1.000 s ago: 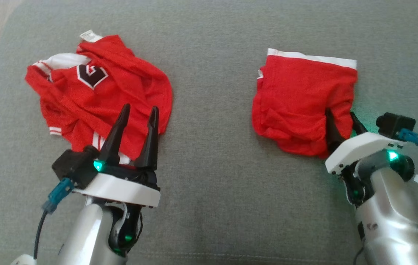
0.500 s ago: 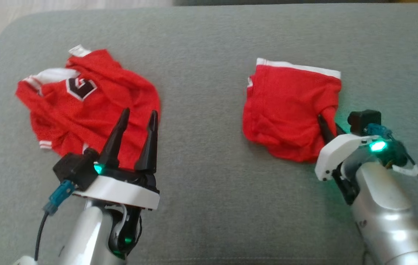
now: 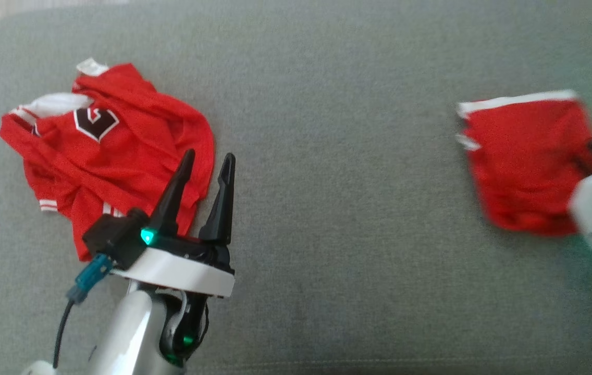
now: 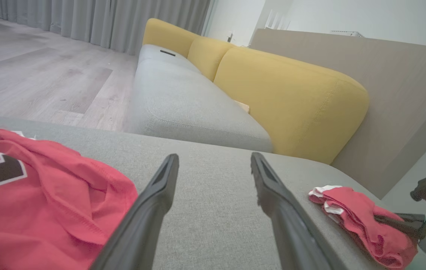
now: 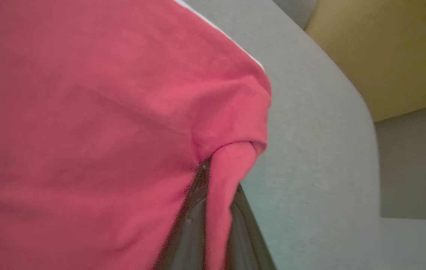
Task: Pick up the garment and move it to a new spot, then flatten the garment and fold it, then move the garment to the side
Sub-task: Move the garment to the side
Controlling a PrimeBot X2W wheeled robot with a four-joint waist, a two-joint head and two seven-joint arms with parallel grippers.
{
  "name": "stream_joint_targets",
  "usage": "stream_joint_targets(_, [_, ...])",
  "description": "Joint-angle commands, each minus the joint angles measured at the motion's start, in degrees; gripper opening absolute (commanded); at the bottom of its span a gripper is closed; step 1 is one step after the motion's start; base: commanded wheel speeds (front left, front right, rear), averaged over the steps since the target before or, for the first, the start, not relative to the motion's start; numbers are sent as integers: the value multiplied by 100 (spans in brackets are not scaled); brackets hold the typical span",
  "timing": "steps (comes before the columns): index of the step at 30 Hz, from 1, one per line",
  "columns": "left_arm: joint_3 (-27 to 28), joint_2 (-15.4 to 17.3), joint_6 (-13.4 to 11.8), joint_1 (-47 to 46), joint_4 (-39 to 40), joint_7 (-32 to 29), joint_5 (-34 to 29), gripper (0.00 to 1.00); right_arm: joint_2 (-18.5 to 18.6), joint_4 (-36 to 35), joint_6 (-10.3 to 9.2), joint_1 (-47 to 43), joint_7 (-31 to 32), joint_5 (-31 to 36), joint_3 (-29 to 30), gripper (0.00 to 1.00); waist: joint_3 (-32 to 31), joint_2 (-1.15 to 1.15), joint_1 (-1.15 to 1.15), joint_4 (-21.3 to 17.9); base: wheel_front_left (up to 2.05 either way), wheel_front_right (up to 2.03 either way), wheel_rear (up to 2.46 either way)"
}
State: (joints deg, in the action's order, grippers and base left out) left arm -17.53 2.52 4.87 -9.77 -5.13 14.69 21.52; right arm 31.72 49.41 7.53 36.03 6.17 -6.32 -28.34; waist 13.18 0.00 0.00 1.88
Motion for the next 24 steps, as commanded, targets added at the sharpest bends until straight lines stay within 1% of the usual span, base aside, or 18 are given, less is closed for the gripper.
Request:
stream_joint_targets(1, [186,36,-24,-290,242,30,32,100,498,-222,-4,290,64,-90,-151,0,210,0,0,82,0,0,0])
stream_joint_targets(4, [172,36,-15,-420,290,30,48,100,1101,-323,-4,481,183,-218,-242,0,435,0,0,161,0,0,0])
stream_joint_targets(6, [153,36,-11,-499,319,30,63,100,1390,-329,-4,583,273,-247,-154,0,555,0,0,209,0,0,0])
stream_joint_targets(8, [138,36,-10,-575,351,30,77,100,1622,-303,-4,649,333,-261,-13,0,669,0,0,248,0,0,0])
stream_joint_targets(11, [129,36,-12,-679,392,30,94,100,1847,-233,-4,749,340,-223,272,0,830,0,0,281,0,0,0])
stream_joint_targets(13, [127,36,-11,-752,400,30,104,100,1908,-202,-4,810,335,-162,458,0,923,0,0,295,0,0,0])
stream_joint_targets(14, [127,36,-11,-752,400,30,104,100,1908,-202,-4,810,335,-162,458,0,923,0,0,295,0,0,0])
stream_joint_targets(18, [128,36,1,-884,391,30,116,100,1947,-152,-4,907,342,93,831,0,1061,0,0,313,0,0,0])
stream_joint_targets(24, [151,36,11,-976,349,31,115,100,1771,-135,-4,856,417,359,1336,0,1120,0,0,301,0,0,0])
